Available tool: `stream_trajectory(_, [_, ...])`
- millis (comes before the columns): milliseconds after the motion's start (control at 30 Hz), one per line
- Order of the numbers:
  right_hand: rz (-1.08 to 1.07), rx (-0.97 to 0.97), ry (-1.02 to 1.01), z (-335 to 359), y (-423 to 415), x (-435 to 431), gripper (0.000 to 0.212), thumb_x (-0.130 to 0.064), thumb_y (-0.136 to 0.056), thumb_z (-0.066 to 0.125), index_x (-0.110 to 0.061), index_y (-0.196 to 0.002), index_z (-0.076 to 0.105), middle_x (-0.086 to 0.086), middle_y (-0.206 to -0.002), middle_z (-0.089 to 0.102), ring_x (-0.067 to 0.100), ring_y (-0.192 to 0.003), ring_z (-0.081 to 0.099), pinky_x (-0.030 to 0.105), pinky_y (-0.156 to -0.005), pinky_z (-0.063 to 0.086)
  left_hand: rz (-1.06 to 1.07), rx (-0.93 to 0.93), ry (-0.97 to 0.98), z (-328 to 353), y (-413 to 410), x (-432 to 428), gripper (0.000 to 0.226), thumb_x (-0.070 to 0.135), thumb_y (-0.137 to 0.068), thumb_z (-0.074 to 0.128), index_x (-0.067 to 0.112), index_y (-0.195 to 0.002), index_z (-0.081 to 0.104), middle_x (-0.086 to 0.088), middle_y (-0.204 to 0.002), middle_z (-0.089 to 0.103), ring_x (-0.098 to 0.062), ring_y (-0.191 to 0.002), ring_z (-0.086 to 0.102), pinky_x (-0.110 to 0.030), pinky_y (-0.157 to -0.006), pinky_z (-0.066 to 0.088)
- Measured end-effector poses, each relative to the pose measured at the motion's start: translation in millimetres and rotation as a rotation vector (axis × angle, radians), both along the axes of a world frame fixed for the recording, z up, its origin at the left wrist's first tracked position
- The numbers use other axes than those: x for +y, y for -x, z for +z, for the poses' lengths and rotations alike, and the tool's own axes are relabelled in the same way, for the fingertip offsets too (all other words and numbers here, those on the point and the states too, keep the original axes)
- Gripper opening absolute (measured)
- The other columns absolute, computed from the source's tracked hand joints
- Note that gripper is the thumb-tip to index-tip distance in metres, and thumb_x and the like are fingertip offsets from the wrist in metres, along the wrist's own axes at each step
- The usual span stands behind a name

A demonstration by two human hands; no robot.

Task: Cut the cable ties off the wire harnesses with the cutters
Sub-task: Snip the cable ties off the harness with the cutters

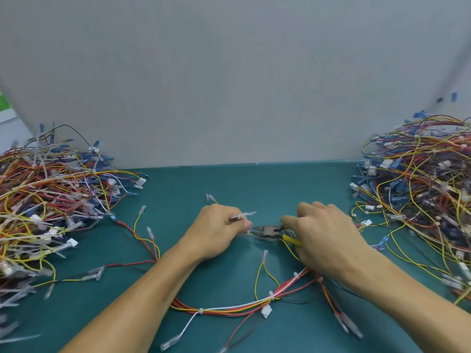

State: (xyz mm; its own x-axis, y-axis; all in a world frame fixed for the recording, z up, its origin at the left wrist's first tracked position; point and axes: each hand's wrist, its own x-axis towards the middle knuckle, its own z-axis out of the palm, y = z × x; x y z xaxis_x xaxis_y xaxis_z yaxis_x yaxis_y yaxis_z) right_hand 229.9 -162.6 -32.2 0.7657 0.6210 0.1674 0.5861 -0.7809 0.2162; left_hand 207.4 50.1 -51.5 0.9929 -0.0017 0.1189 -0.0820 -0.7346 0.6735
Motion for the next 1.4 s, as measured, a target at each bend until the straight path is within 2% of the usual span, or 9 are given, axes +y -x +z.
stream_trajectory(167, [0.045, 0.049, -0.028, -2, 2, 2, 0.017, -0.036, -0.088, 0.047, -0.027, -0.1, 0.054, -0.003, -0.082, 0.033, 0.026, -0.093, 0.053, 0.031, -0.066, 0.026, 0.016, 0.07, -0.039, 4, 0, 0, 0.026, 0.032, -0.086, 0.067, 0.018, -0.064, 0.064, 0.005, -0.053, 0.047, -0.004, -0.048, 0.039, -0.016, -0.049, 0.031])
stream_trajectory(467, [0.017, 0.178, -0.085, 2, 1, 3, 0.024, -0.043, -0.089, 0.044, -0.029, -0.101, 0.058, -0.005, -0.08, 0.038, 0.028, -0.092, 0.057, 0.03, -0.061, 0.032, 0.029, 0.058, -0.031, 3, 2, -1, 0.027, 0.03, -0.084, 0.069, 0.024, -0.06, 0.059, 0.007, -0.053, 0.046, -0.004, -0.05, 0.038, -0.016, -0.052, 0.032])
stream_trajectory(567, [-0.005, 0.232, -0.106, 2, 0, 3, 0.019, -0.042, -0.086, 0.047, -0.026, -0.089, 0.055, -0.004, -0.077, 0.041, 0.029, -0.083, 0.052, 0.03, -0.06, 0.032, 0.018, 0.061, -0.02, 4, 2, 0, 0.024, 0.03, -0.083, 0.07, 0.02, -0.062, 0.062, 0.006, -0.055, 0.048, -0.005, -0.052, 0.04, -0.017, -0.052, 0.031])
stream_trajectory(667, [-0.031, 0.276, -0.126, 1, -1, 3, 0.017, -0.041, -0.085, 0.048, -0.027, -0.075, 0.044, -0.005, -0.069, 0.038, 0.029, -0.078, 0.046, 0.03, -0.059, 0.031, 0.004, 0.073, -0.008, 3, 0, 1, 0.02, 0.03, -0.082, 0.071, 0.019, -0.067, 0.065, 0.002, -0.061, 0.054, -0.008, -0.057, 0.043, -0.024, -0.058, 0.035])
stream_trajectory(767, [-0.039, 0.295, -0.12, 1, -1, 3, 0.024, -0.04, -0.084, 0.048, -0.029, -0.066, 0.039, -0.006, -0.068, 0.036, 0.029, -0.078, 0.046, 0.03, -0.058, 0.03, 0.008, 0.084, 0.02, 2, 0, 2, 0.021, 0.029, -0.08, 0.073, 0.023, -0.063, 0.063, 0.011, -0.053, 0.049, -0.004, -0.052, 0.04, -0.019, -0.054, 0.033])
stream_trajectory(867, [-0.008, 0.251, -0.118, 0, -1, 6, 0.013, -0.038, -0.085, 0.048, -0.027, -0.079, 0.051, -0.005, -0.075, 0.04, 0.03, -0.085, 0.054, 0.03, -0.059, 0.031, 0.015, 0.087, 0.058, 2, 0, 2, 0.023, 0.027, -0.078, 0.075, 0.023, -0.062, 0.06, 0.017, -0.043, 0.044, -0.002, -0.047, 0.04, -0.014, -0.05, 0.031])
stream_trajectory(1000, [0.042, 0.194, -0.05, -1, 0, 10, 0.017, -0.036, -0.086, 0.048, -0.026, -0.095, 0.058, -0.004, -0.081, 0.042, 0.031, -0.089, 0.057, 0.03, -0.058, 0.03, 0.022, 0.088, 0.108, 0, 1, 3, 0.023, 0.024, -0.079, 0.074, 0.02, -0.062, 0.059, 0.014, -0.043, 0.038, -0.004, -0.047, 0.033, -0.017, -0.05, 0.027])
stream_trajectory(1200, [0.058, 0.229, -0.018, 0, -1, 17, 0.015, -0.023, -0.084, 0.049, -0.023, -0.097, 0.057, -0.001, -0.088, 0.048, 0.031, -0.092, 0.058, 0.031, -0.062, 0.036, 0.071, 0.077, 0.138, -5, 2, 1, 0.025, 0.017, -0.082, 0.071, 0.019, -0.063, 0.055, 0.007, -0.054, 0.045, -0.01, -0.054, 0.037, -0.026, -0.056, 0.031])
stream_trajectory(1400, [0.057, 0.193, 0.048, -3, 3, 19, 0.016, -0.019, -0.083, 0.051, -0.023, -0.098, 0.053, -0.001, -0.097, 0.053, 0.031, -0.093, 0.059, 0.032, -0.061, 0.032, 0.103, 0.039, 0.208, -9, 3, 1, 0.028, 0.013, -0.081, 0.07, 0.019, -0.06, 0.052, 0.015, -0.04, 0.04, -0.003, -0.044, 0.034, -0.015, -0.047, 0.028])
